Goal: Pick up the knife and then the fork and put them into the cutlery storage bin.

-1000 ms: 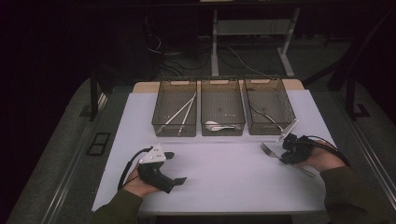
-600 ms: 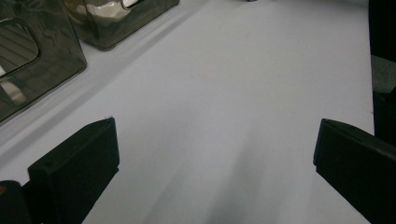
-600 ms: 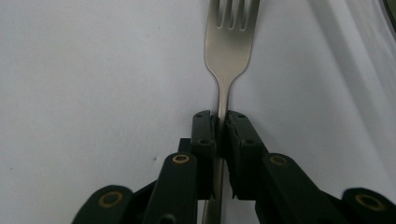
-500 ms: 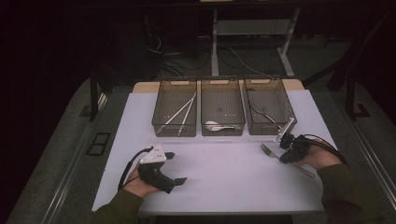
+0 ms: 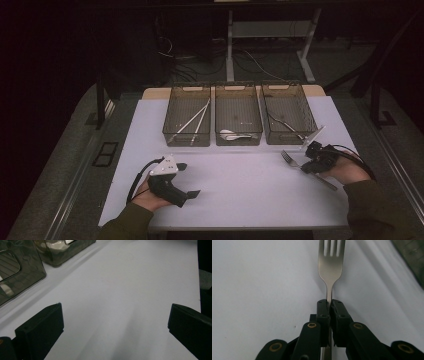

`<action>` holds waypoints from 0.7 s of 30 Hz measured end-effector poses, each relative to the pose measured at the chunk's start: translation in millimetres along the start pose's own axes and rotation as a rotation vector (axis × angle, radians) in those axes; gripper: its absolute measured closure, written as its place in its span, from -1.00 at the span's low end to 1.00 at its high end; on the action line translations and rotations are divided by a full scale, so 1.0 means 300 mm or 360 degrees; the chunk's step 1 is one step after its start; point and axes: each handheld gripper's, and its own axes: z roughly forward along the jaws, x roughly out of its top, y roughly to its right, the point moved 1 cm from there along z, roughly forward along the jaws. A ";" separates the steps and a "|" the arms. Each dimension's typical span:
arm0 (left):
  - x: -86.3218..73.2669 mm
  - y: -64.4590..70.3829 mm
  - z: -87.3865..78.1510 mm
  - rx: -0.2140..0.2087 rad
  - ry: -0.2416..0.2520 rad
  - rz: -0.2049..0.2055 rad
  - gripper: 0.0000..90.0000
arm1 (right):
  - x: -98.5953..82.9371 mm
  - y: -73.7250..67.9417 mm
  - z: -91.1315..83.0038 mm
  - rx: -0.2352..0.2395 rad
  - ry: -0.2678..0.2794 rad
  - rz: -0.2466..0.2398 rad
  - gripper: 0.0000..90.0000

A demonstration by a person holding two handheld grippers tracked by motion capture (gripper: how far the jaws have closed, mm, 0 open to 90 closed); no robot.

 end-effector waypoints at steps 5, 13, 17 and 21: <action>0.001 0.001 -0.001 0.0003 0.0008 -0.0002 -1.00 | -0.022 0.011 -0.036 0.0025 0.0138 0.0065 0.88; 0.002 0.001 -0.003 -0.0001 0.0016 -0.0004 -1.00 | -0.053 0.043 -0.107 0.0040 0.0472 0.0230 0.88; 0.003 0.001 -0.003 -0.0002 0.0016 -0.0003 -1.00 | -0.062 0.054 -0.129 0.0039 0.0607 0.0286 0.88; 0.003 0.001 -0.003 -0.0003 0.0016 -0.0003 -1.00 | -0.066 0.061 -0.156 0.0028 0.0727 0.0324 0.88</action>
